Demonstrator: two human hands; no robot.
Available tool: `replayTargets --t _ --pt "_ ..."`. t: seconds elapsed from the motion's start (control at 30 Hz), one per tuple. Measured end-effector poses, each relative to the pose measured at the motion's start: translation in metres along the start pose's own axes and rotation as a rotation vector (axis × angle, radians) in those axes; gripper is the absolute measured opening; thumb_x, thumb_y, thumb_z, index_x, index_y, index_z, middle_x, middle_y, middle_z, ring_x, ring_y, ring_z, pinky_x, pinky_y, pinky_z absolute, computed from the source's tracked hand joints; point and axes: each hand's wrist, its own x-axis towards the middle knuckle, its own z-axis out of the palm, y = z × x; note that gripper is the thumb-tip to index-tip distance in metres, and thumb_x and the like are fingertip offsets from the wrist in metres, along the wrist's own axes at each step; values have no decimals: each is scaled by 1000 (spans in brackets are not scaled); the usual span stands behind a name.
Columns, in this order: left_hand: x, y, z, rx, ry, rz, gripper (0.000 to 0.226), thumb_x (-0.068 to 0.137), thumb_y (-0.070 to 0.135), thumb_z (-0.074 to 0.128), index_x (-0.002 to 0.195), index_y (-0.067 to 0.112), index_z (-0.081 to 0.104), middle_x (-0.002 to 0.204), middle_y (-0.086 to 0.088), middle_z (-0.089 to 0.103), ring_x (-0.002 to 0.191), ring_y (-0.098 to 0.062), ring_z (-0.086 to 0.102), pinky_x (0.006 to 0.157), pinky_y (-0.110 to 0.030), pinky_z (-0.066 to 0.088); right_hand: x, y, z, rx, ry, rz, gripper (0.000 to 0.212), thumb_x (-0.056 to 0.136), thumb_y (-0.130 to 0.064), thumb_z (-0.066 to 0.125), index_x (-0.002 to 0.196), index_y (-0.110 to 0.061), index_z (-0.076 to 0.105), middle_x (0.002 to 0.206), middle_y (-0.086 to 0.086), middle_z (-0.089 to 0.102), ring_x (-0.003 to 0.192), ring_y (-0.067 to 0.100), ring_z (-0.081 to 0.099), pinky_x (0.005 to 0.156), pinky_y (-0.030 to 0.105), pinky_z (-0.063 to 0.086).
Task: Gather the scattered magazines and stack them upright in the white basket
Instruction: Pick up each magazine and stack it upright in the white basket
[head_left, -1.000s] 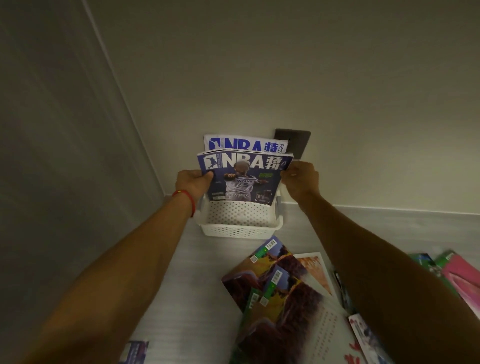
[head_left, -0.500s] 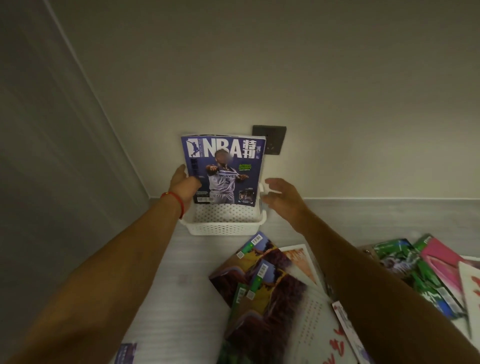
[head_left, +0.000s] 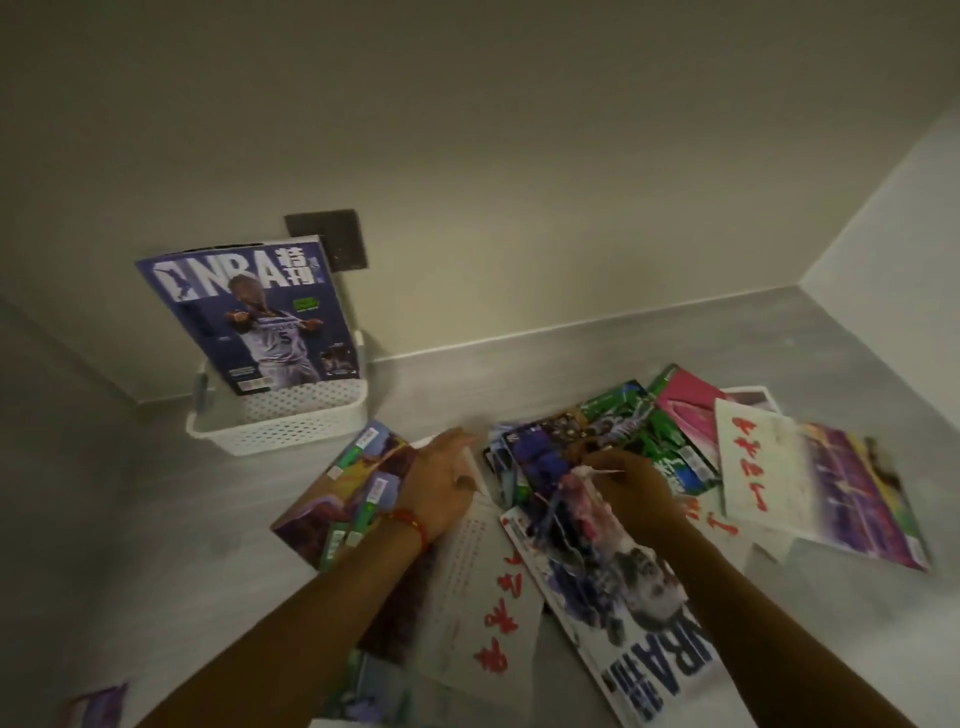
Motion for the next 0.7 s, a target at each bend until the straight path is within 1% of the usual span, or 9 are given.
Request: replayTargets --t 0.07,0.13,0.27,0.33,0.4,0.47,0.57,0.63,0.7 --pt "-4 23 41 53 -136 49 54 82 6 59 135 14 56 149 -12 46 141 -30 40 118 -29 29 -11 29 -29 -47 63 83 20 92 -10 61 107 -22 69 106 2 69 90 16 63 82 29 49" --pt "-5 42 78 130 -244 25 59 85 9 58 141 24 50 157 -6 35 148 -27 28 121 -40 27 -22 57 -59 -80 118 137 18 93 -16 59 108 -24 66 102 -3 67 83 10 64 67 22 49" --pt "-6 72 131 218 -303 36 63 85 8 59 145 21 45 158 -5 31 148 -26 26 121 -36 21 -44 98 -108 -121 163 140 7 94 -20 60 92 -27 62 90 -6 64 74 4 61 65 21 50" --pt "-9 75 148 277 -295 44 63 86 11 61 146 19 44 158 -5 32 147 -27 27 122 -37 23 -47 107 -113 -235 45 66 8 96 -24 58 91 -28 62 85 -6 67 73 5 65 63 19 53" --pt "-10 72 159 392 -300 37 67 85 19 63 148 22 40 161 -3 27 147 -29 25 121 -41 28 -41 112 -102 -391 -106 -4 8 95 -29 56 95 -25 63 89 -4 67 78 8 67 72 26 59" --pt "-11 68 167 482 -309 26 73 83 24 65 150 26 35 164 -2 19 150 -30 20 122 -44 27 -34 112 -84 -396 -168 40 23 90 -38 62 106 -21 59 104 1 64 92 14 62 87 37 57" --pt "-17 61 173 536 -323 -1 75 83 28 67 150 28 34 166 -2 12 152 -29 12 123 -42 20 -27 114 -57 -485 -139 159 67 85 -47 66 137 -13 40 140 16 41 128 33 44 106 49 43" --pt "-19 56 175 558 -351 -11 78 83 31 68 151 28 32 166 -4 9 152 -31 9 124 -44 19 -26 112 -44 -533 -105 224 79 85 -43 68 144 -9 29 149 20 30 138 39 34 109 53 38" --pt "-18 53 174 576 -388 -31 80 82 36 69 152 29 31 166 -5 8 152 -32 8 124 -46 19 -21 112 -40 -505 -69 270 81 82 -38 73 142 -7 28 150 21 31 138 39 33 109 53 39"
